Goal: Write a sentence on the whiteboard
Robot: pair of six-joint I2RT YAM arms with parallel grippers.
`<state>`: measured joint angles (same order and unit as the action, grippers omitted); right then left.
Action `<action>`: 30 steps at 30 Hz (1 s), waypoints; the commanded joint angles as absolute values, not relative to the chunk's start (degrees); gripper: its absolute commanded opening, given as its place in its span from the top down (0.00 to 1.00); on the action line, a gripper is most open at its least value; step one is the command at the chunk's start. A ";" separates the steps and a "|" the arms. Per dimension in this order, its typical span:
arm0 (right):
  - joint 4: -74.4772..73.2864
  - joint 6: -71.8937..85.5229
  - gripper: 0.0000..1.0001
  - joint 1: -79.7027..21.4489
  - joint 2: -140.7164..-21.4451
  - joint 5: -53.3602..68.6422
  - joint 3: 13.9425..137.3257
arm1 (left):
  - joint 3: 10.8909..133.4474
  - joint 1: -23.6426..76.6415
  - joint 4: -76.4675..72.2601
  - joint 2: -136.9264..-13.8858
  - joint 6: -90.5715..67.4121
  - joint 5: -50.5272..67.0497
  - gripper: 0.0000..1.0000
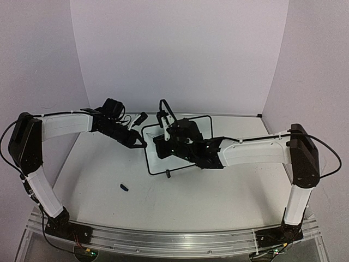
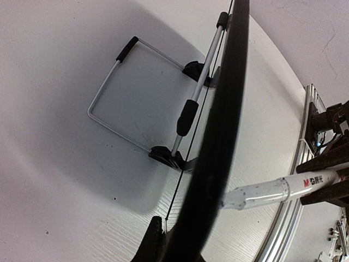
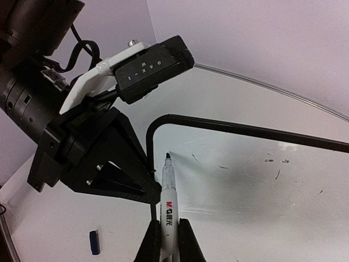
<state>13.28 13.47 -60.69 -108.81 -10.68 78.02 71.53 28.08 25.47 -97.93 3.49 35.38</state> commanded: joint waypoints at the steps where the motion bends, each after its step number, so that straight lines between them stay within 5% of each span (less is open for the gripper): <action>1: 14.35 12.96 1.00 -60.61 -110.19 -11.96 80.59 | 71.48 28.13 24.83 -98.22 3.78 33.07 1.00; 30: 14.46 12.88 1.00 -60.71 -104.85 -18.64 75.48 | 71.63 28.12 25.30 -97.69 4.05 32.46 1.00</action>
<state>12.86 13.56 -61.12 -108.29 -18.59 76.90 71.53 28.10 25.45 -97.93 3.66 35.31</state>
